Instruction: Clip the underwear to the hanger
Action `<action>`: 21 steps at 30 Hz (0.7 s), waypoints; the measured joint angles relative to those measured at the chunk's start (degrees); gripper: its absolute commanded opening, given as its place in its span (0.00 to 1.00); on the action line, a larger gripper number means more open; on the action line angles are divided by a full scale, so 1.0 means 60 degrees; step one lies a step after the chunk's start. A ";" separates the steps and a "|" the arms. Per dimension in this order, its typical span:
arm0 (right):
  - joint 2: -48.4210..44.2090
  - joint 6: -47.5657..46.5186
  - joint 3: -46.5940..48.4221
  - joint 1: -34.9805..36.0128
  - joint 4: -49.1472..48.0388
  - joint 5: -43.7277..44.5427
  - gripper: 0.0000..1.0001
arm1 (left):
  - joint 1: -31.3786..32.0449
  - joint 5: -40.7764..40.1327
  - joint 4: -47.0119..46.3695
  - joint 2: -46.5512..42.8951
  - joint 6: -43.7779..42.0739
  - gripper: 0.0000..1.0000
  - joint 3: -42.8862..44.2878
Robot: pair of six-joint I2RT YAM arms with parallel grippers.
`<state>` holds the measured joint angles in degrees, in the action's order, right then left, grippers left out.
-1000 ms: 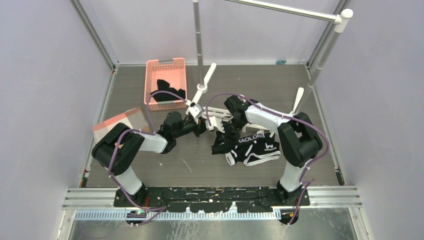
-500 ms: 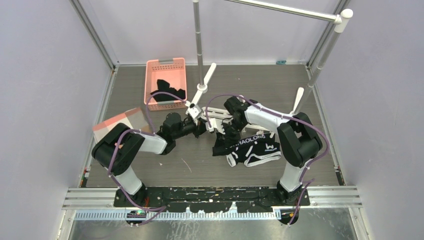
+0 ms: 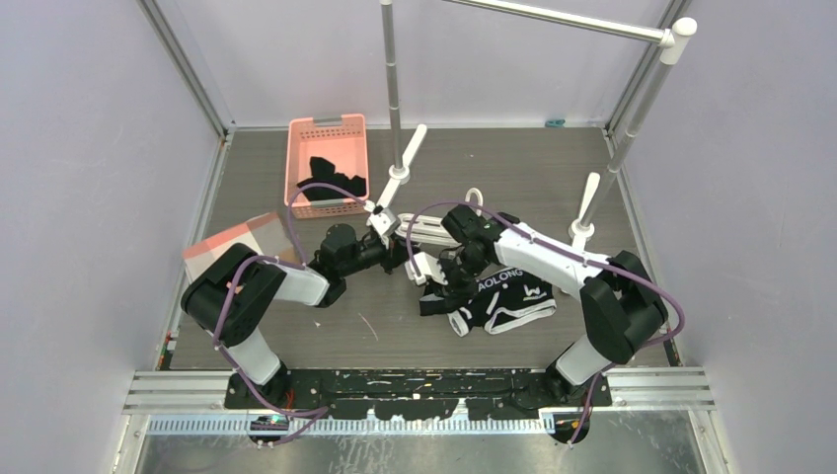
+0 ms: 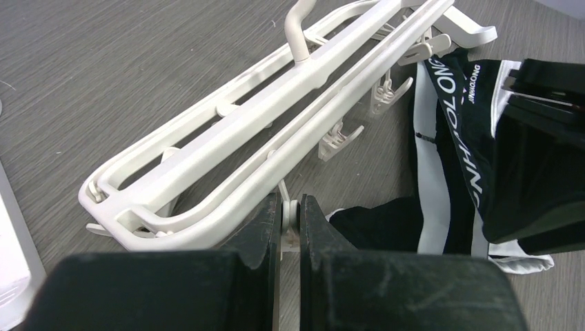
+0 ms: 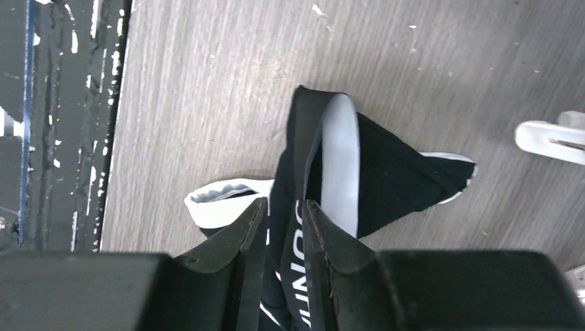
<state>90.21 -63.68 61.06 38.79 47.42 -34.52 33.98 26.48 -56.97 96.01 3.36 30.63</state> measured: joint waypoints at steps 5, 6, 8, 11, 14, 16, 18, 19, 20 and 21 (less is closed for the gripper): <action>-0.0302 0.0124 -0.0528 0.0361 0.0000 0.0160 0.30 | 0.0000 0.0055 -0.0022 0.0000 0.0004 0.00 -0.0011; -0.0310 0.0157 -0.0663 0.0437 0.0000 0.0204 0.29 | 0.0000 0.0058 -0.0025 0.0000 0.0004 0.00 -0.0015; -0.0310 0.0277 -0.0958 0.0623 0.0000 0.0313 0.29 | 0.0000 0.0062 -0.0036 0.0000 0.0004 0.00 -0.0033; -0.0379 0.0466 -0.1246 0.0860 0.0004 0.0393 0.29 | 0.0000 0.0062 -0.0051 0.0000 0.0004 0.00 -0.0091; -0.0634 0.0627 -0.1362 0.1035 -0.0004 0.0401 0.29 | 0.0000 0.0062 -0.0095 0.0000 0.0004 0.00 -0.0153; -0.0820 0.0729 -0.1381 0.1111 -0.0040 0.0401 0.30 | 0.0000 0.0062 -0.0113 0.0000 0.0004 0.00 -0.0168; -0.0947 0.0816 -0.1392 0.1169 -0.0102 0.0397 0.36 | 0.0000 0.0062 -0.0120 0.0000 0.0000 0.00 -0.0168; -0.0998 0.0856 -0.1392 0.1184 -0.0124 0.0397 0.39 | 0.0000 0.0062 -0.0131 0.0000 0.0000 0.00 -0.0175; -0.1042 0.0896 -0.1392 0.1198 -0.0146 0.0397 0.42 | 0.0000 0.0062 -0.0157 0.0000 0.0000 0.00 -0.0182; -0.1089 0.0907 -0.1392 0.1209 -0.0178 0.0401 0.45 | 0.0000 0.0062 -0.0182 0.0000 0.0000 0.00 -0.0193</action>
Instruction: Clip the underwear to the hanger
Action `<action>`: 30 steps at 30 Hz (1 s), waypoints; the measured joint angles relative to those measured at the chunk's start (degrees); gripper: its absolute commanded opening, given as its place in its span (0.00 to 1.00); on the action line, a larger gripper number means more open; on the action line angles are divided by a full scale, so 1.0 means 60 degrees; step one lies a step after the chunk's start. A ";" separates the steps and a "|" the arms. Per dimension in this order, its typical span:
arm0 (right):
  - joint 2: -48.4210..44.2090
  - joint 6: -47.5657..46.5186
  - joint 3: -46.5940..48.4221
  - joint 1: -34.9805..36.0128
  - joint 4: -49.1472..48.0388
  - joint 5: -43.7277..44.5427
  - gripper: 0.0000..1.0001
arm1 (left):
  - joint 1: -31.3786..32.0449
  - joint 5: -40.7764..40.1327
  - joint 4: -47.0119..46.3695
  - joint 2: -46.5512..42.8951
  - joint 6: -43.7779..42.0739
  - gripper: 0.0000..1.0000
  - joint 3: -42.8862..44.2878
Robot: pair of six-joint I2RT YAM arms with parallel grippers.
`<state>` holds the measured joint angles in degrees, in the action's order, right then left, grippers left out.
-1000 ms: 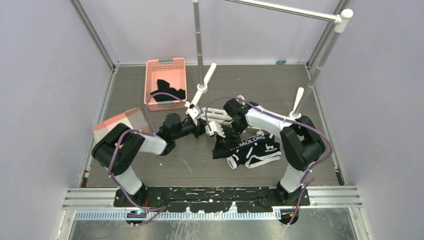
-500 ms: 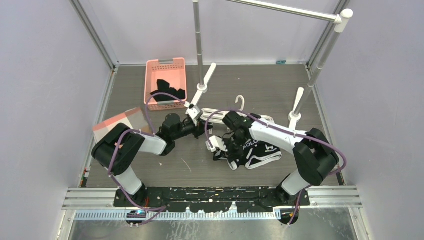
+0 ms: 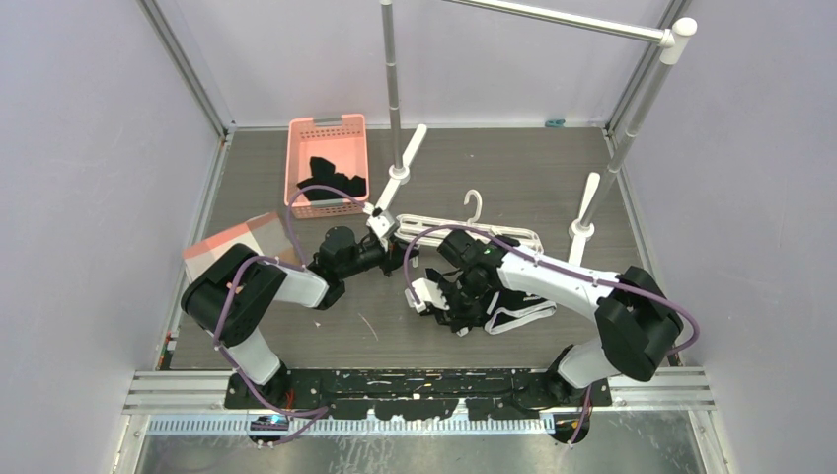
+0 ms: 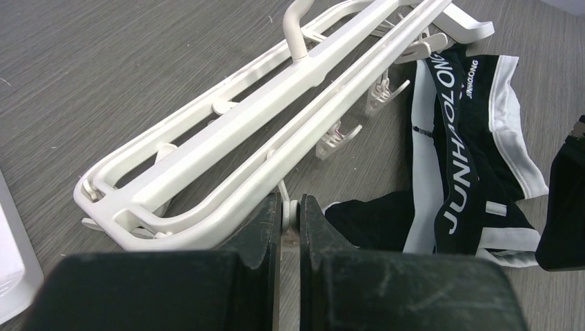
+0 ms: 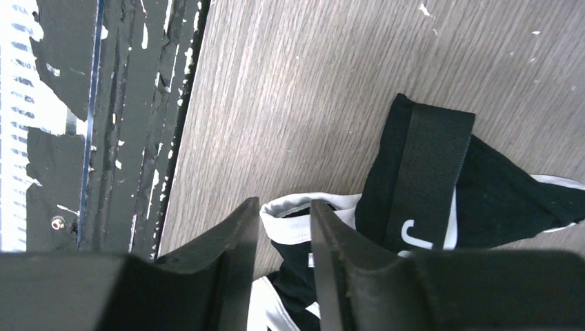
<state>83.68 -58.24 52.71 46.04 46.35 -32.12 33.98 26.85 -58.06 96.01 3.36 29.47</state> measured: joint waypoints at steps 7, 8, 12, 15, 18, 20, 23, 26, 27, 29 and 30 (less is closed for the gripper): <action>-0.0219 0.0069 0.0262 -0.0029 -0.0466 0.0222 0.65 | 0.0000 0.0015 -0.0073 0.0000 -0.0004 0.00 -0.0029; -0.0164 0.0066 0.0401 -0.0076 -0.0535 0.0262 0.65 | 0.0000 0.0018 -0.0076 0.0000 -0.0004 0.00 -0.0029; 0.0393 0.0044 0.0922 -0.0433 -0.0860 0.0302 0.66 | 0.0000 0.0033 -0.0102 0.0000 -0.0036 0.00 -0.0058; 0.0936 -0.0004 0.1096 -0.0863 -0.1035 0.0306 0.65 | 0.0000 0.0036 -0.0146 0.0000 -0.0044 0.00 -0.0069; 0.1395 -0.0033 0.1224 -0.1177 -0.1075 0.0302 0.64 | -0.0004 0.0040 -0.0138 0.0000 -0.0076 0.00 -0.0069; 0.1628 -0.0069 0.1333 -0.1268 -0.1075 0.0291 0.63 | -0.0004 0.0040 -0.0135 -0.0004 -0.0142 0.00 -0.0069; 0.1974 -0.0142 0.1526 -0.1286 -0.1086 0.0215 0.62 | -0.0004 0.0040 -0.0131 -0.0004 -0.0193 0.00 -0.0069; 0.2226 -0.0233 0.1625 -0.1300 -0.1082 0.0193 0.61 | -0.0004 0.0040 -0.0120 -0.0004 -0.0215 0.00 -0.0069; 0.2306 -0.0251 0.1639 -0.1300 -0.1078 0.0197 0.60 | -0.0004 0.0040 -0.0113 -0.0004 -0.0215 0.00 -0.0069; 0.2444 -0.0288 0.1643 -0.1304 -0.1049 0.0204 0.59 | -0.0007 0.0040 -0.0102 -0.0004 -0.0215 0.00 -0.0069; 0.2506 -0.0310 0.1643 -0.1315 -0.1013 0.0204 0.58 | -0.0004 0.0040 -0.0095 -0.0004 -0.0215 0.00 -0.0069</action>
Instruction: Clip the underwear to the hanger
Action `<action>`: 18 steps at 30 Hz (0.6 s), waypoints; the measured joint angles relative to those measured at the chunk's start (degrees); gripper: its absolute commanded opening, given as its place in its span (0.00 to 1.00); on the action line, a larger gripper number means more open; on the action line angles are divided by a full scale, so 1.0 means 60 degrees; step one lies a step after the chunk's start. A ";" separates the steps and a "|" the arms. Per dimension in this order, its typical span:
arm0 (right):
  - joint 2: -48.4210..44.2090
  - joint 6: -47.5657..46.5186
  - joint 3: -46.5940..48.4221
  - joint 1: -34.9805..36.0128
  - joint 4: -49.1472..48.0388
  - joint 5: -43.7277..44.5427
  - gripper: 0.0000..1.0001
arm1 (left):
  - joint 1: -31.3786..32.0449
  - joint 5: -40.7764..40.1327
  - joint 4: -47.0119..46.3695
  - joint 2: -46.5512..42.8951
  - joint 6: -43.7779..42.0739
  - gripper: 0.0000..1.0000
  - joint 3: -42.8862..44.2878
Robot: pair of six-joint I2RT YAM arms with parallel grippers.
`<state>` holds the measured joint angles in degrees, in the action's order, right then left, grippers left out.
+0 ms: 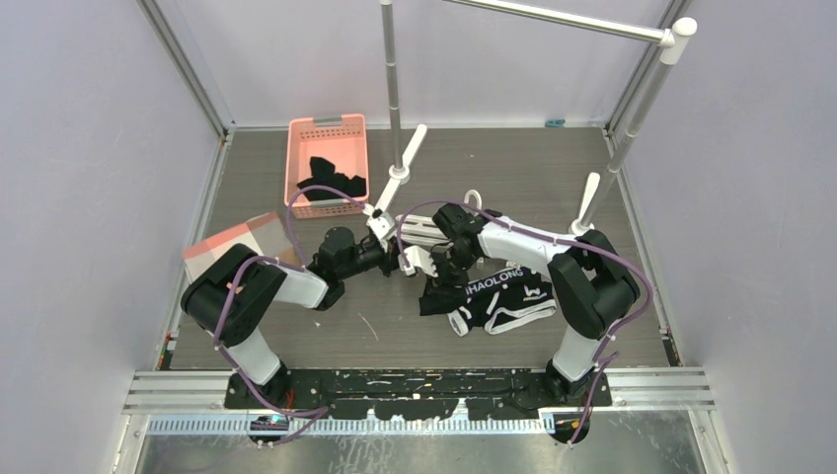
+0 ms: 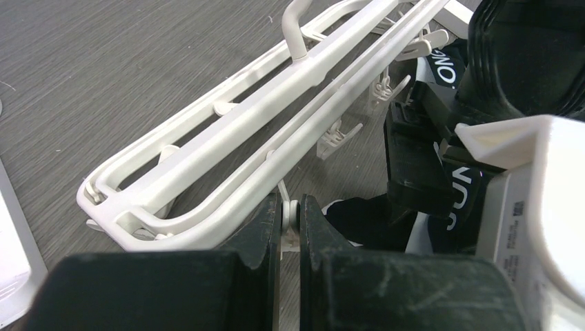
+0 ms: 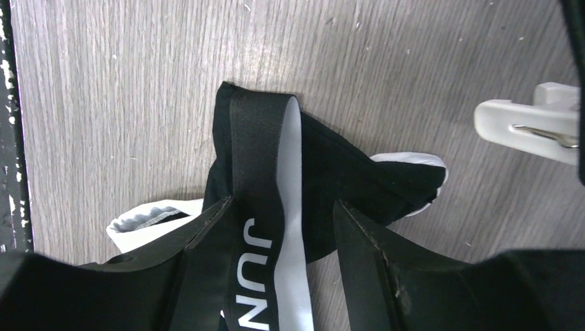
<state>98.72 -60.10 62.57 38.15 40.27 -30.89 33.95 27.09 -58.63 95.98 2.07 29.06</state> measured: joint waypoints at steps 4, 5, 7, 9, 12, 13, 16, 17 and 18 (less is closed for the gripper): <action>0.0073 -0.0102 0.0000 -0.0004 0.0120 0.0007 0.43 | -0.0004 -0.0007 0.0062 -0.0022 -0.0033 0.00 0.0000; 0.0073 -0.0142 -0.0004 -0.0004 0.0135 0.0007 0.38 | 0.0000 -0.0007 0.0066 -0.0029 -0.0040 0.00 0.0000; 0.0073 -0.0178 -0.0047 -0.0004 0.0153 0.0004 0.30 | 0.0000 -0.0011 0.0102 -0.0047 -0.0055 0.00 0.0000; 0.0069 -0.0204 -0.0117 -0.0004 0.0160 -0.0004 0.25 | -0.0004 -0.0015 0.0124 -0.0055 -0.0076 0.00 0.0000; -0.0047 -0.0244 -0.0291 -0.0004 0.0153 0.0007 0.10 | 0.0000 -0.0033 0.0211 -0.0087 -0.0117 0.00 0.0000; -0.0135 -0.0259 -0.0364 -0.0004 0.0160 0.0018 0.06 | 0.0000 -0.0051 0.0251 -0.0102 -0.0153 0.00 0.0000; -0.0561 -0.0328 -0.0572 0.0000 0.0153 0.0062 0.01 | -0.0004 -0.0069 0.0357 -0.0164 -0.0233 0.00 0.0000; -0.0725 -0.0350 -0.0637 0.0011 0.0127 0.0073 0.01 | 0.0000 -0.0084 0.0386 -0.0186 -0.0248 0.00 0.0000; -0.0943 -0.0350 -0.0758 0.0044 0.0011 0.0102 0.01 | 0.0000 -0.0091 0.0430 -0.0219 -0.0255 0.00 0.0000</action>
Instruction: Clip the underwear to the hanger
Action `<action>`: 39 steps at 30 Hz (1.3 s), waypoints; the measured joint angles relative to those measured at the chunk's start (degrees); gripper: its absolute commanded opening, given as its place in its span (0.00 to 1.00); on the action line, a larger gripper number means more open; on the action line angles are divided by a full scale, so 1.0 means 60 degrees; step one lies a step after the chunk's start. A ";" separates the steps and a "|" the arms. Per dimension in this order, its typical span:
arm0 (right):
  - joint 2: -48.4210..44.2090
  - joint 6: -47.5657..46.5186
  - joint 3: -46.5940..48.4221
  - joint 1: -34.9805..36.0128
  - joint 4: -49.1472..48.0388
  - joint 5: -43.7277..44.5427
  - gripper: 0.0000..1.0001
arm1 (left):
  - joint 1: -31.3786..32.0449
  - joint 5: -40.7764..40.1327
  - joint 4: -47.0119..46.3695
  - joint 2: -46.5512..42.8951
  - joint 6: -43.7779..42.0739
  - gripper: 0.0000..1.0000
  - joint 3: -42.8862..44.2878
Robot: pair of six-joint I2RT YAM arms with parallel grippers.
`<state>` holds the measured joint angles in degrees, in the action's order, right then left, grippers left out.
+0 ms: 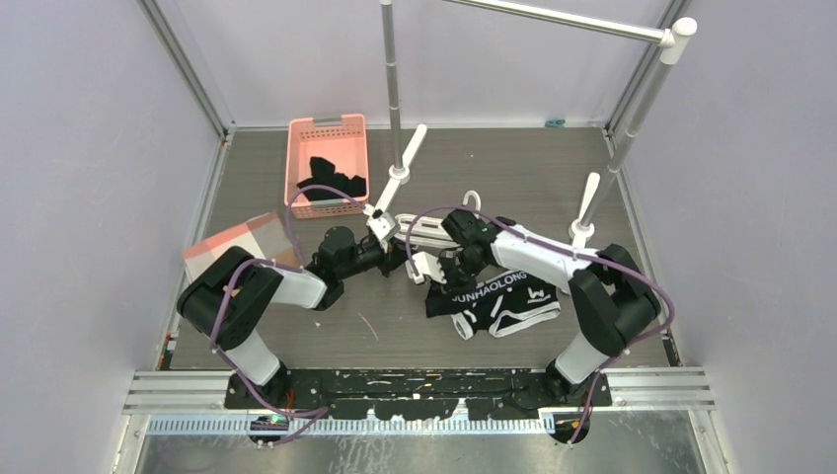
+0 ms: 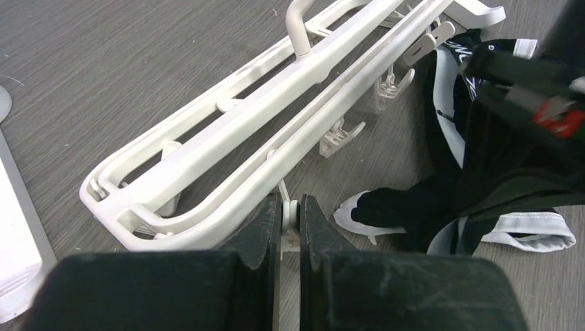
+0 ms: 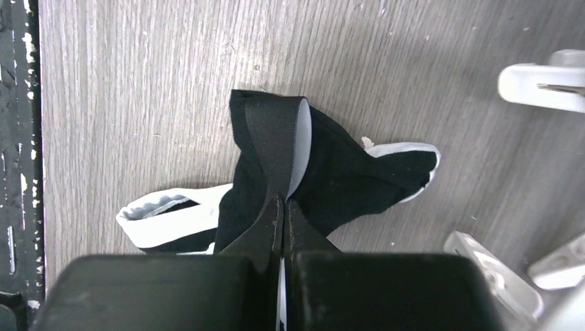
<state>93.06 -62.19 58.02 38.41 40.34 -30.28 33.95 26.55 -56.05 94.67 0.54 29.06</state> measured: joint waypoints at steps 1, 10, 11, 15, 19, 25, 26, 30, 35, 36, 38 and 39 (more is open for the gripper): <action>-0.0226 0.0000 -0.0120 0.0015 -0.0080 0.0040 0.01 | -0.0004 -0.0018 0.0036 -0.0026 0.0000 0.00 0.0000; -0.2546 0.0226 -0.1504 0.0568 -0.2091 0.1239 0.01 | -0.0004 -0.0073 0.0321 -0.0266 -0.0029 0.00 0.0000; -0.2743 0.0273 -0.1698 0.0696 -0.2430 0.1497 0.03 | -0.0004 -0.0087 0.0339 -0.0284 -0.0033 0.00 0.0000; -0.3421 0.0426 -0.2809 0.1774 -0.4087 0.3180 0.07 | -0.0004 -0.0146 0.0423 -0.0302 -0.0036 0.00 0.0000; -0.3523 0.0586 -0.3614 0.2947 -0.4860 0.4313 0.17 | -0.0004 -0.0208 0.0492 -0.0321 -0.0047 0.00 0.0000; -0.3705 0.1111 -0.4186 0.4258 -0.4801 0.4921 0.32 | -0.0004 -0.0280 0.0525 -0.0342 -0.0106 0.00 0.0000; -0.3770 0.1213 -0.4186 0.4357 -0.4666 0.4772 0.36 | -0.0004 -0.0288 0.0528 -0.0342 -0.0109 0.00 0.0000; -0.3989 0.1563 -0.4120 0.4510 -0.3927 0.3974 0.40 | -0.0004 -0.0313 0.0532 -0.0342 -0.0168 0.00 0.0000; -0.4058 0.1840 -0.3923 0.4809 -0.2958 0.3118 0.39 | 0.0000 -0.0357 0.0539 -0.0346 -0.0200 0.00 0.0000; -0.4058 0.1902 -0.3894 0.4892 -0.2809 0.3009 0.39 | -0.0004 -0.0375 0.0539 -0.0346 -0.0208 0.00 0.0000; -0.4058 0.1996 -0.3821 0.5034 -0.2492 0.2841 0.39 | -0.0004 -0.0393 0.0550 -0.0353 -0.0211 0.00 -0.0004; -0.4058 0.2069 -0.3799 0.5093 -0.2386 0.2769 0.39 | -0.0004 -0.0397 0.0557 -0.0364 -0.0211 0.00 -0.0004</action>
<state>68.71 -49.78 35.22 68.97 26.02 -13.67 33.93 24.16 -52.71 92.49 -0.73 29.04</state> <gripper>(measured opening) 0.388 0.068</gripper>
